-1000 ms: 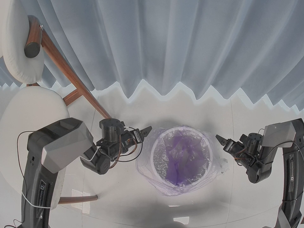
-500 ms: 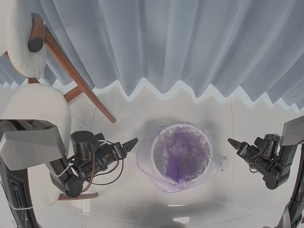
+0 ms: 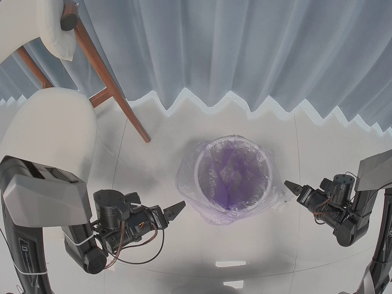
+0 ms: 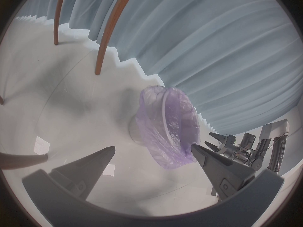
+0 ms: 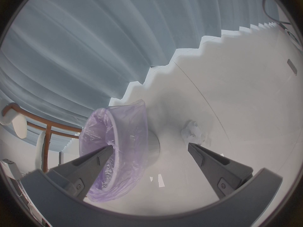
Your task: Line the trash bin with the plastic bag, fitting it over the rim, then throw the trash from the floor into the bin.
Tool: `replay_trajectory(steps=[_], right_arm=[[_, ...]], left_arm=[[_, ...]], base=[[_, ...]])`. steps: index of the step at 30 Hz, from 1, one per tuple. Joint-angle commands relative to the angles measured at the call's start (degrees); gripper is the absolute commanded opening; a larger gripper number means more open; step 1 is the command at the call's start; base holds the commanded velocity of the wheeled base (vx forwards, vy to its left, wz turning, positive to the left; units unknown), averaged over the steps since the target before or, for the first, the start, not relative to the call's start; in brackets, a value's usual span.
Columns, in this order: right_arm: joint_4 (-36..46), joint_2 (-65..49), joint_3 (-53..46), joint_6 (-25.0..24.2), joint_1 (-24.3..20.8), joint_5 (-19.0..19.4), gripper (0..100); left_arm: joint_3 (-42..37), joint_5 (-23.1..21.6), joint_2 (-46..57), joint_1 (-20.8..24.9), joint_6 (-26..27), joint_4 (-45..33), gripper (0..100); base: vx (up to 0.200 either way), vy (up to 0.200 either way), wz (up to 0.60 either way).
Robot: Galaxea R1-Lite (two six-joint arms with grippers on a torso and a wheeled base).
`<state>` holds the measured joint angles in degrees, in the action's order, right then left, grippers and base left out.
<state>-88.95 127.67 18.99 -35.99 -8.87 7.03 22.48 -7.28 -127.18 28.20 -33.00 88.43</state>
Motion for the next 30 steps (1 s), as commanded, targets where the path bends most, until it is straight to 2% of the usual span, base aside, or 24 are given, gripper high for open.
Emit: replay_trajectory(steps=[1,5,7,18,19,22,30], right_arm=[[-0.96,3.64,4.3,0.13,-1.06,-2.64,100],[-0.96,4.69,5.53,0.13,-2.38,-3.96,100],[-0.96,5.04,6.41,0.22,-2.81,-4.13,100],[-0.96,5.22,6.41,0.13,-2.81,-5.01,100],[-0.96,5.31,6.41,0.22,-2.81,-5.01,100],[-0.96,5.57,6.32,0.22,-2.81,-5.1,100],[-0.96,6.36,5.88,0.3,-2.9,-5.28,100]], left_arm=[[6.17,0.51,-5.62,0.28,-1.8,0.43,100],[9.16,0.42,-6.5,0.19,-4.27,0.34,100],[13.47,0.51,-9.05,0.1,-6.99,0.25,100],[17.07,2.62,-13.88,0.28,-7.08,0.25,100],[17.34,3.06,-14.58,0.28,-7.08,0.34,0],[17.86,4.38,-15.46,0.28,-7.08,0.34,0],[17.86,4.38,-17.31,0.63,-6.81,0.25,0]], base=[[0.0,0.0,0.0],[0.0,0.0,0.0],[0.0,0.0,0.0],[0.0,0.0,0.0],[0.0,0.0,0.0],[0.0,0.0,0.0],[0.0,0.0,0.0]])
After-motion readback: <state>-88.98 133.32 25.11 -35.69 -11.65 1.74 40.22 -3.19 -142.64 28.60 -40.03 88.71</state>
